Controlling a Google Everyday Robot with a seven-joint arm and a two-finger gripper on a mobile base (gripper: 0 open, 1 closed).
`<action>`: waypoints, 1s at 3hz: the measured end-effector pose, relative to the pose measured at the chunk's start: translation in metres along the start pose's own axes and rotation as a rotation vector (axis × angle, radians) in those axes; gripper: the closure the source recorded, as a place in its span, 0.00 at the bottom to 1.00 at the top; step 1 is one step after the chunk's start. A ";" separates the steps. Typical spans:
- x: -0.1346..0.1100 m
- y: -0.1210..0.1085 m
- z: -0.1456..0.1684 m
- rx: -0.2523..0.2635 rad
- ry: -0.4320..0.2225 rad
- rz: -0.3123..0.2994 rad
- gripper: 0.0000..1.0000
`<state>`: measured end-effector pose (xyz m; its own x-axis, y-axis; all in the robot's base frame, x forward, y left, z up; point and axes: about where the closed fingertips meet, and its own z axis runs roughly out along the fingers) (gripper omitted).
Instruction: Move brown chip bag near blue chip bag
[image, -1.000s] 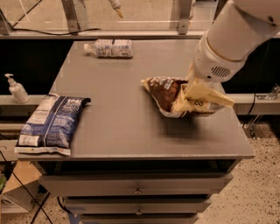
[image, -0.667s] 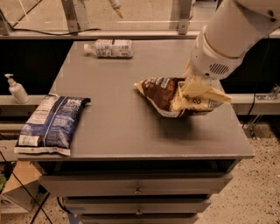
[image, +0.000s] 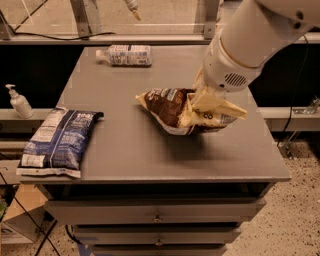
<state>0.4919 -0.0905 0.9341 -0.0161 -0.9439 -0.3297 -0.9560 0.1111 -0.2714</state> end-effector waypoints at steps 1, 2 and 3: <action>-0.040 0.007 0.010 -0.024 -0.087 -0.052 1.00; -0.076 0.015 0.027 -0.064 -0.164 -0.076 1.00; -0.108 0.028 0.056 -0.138 -0.238 -0.073 0.82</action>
Offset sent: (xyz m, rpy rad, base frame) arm -0.0066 0.1303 -0.0153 0.2245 0.0541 0.1994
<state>0.4835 0.0316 0.9114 0.1079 -0.8464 -0.5215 -0.9832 -0.0134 -0.1818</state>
